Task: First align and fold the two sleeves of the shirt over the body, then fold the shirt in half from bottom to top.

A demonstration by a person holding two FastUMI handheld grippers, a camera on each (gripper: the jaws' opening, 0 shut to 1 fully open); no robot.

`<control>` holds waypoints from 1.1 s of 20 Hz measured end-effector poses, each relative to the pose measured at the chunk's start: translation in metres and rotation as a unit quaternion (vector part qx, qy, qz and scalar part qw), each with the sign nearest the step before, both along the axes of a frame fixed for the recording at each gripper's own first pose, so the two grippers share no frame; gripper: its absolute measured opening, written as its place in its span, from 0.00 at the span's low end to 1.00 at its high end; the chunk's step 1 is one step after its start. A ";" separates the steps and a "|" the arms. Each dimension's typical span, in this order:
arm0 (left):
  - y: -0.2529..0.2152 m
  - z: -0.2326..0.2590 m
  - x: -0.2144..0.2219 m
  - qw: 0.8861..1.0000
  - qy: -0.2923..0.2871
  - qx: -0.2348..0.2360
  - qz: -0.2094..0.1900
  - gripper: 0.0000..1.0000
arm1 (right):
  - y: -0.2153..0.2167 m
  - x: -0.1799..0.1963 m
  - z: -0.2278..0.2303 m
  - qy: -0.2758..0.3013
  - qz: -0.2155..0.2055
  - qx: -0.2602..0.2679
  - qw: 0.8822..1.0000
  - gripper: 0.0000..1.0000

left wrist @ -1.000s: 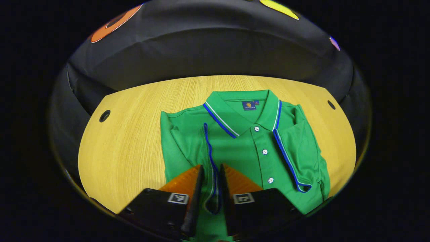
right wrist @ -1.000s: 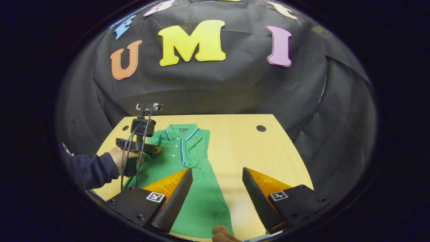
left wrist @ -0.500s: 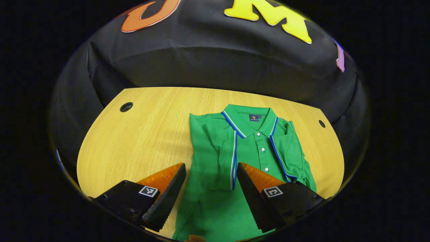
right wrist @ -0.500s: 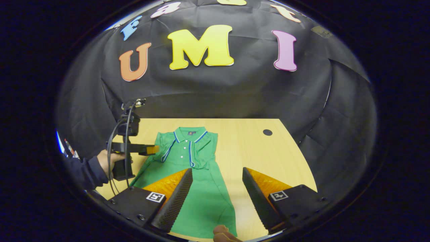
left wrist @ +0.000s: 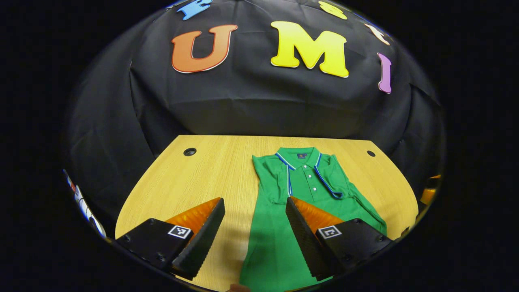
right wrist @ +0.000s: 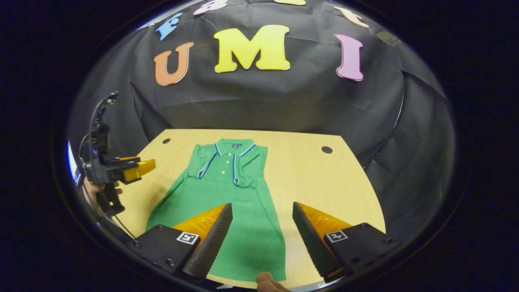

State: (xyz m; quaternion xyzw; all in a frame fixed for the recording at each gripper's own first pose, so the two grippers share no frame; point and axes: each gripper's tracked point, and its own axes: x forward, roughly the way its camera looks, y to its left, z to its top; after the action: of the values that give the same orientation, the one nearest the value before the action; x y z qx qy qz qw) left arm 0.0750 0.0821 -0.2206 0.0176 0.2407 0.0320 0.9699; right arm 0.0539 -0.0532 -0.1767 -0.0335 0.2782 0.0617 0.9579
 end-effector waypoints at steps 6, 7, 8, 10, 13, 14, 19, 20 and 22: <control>0.016 -0.049 -0.062 0.998 0.065 -0.016 0.008 0.98 | -0.005 -0.025 -0.038 0.041 0.009 -0.022 0.999 0.92; 0.018 -0.059 -0.070 0.997 0.080 -0.018 0.010 0.98 | -0.003 -0.031 -0.048 0.054 0.014 -0.023 0.998 0.92; 0.020 -0.071 -0.077 0.995 0.093 -0.018 0.012 1.00 | -0.003 -0.035 -0.056 0.063 0.016 -0.025 0.998 0.92; 0.024 -0.090 -0.093 0.993 0.119 -0.018 0.013 0.98 | 0.005 -0.044 -0.078 0.087 0.022 -0.012 0.996 0.93; 0.024 -0.114 -0.113 0.988 0.157 -0.010 0.005 0.97 | -0.001 -0.060 -0.113 0.130 0.021 -0.027 0.991 0.97; 0.021 -0.121 -0.122 0.985 0.174 -0.021 0.005 0.97 | -0.005 -0.064 -0.123 0.143 0.017 -0.031 0.989 0.92; 0.018 -0.146 -0.170 0.963 0.265 -0.044 0.017 0.97 | -0.037 -0.090 -0.161 0.220 -0.042 -0.016 0.974 0.97; 0.017 -0.150 -0.176 0.959 0.279 -0.050 0.022 0.97 | -0.039 -0.093 -0.166 0.231 -0.046 -0.003 0.972 0.97; 0.014 -0.158 -0.190 0.949 0.307 -0.059 0.029 0.97 | -0.048 -0.101 -0.178 0.258 -0.063 0.007 0.964 0.97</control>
State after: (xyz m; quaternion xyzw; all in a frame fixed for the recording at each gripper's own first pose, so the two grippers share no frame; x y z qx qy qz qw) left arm -0.1146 0.0962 -0.3781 -0.0375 0.5291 0.0393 0.8468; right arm -0.0473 -0.1007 -0.3547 0.0083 0.5169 0.0098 0.8560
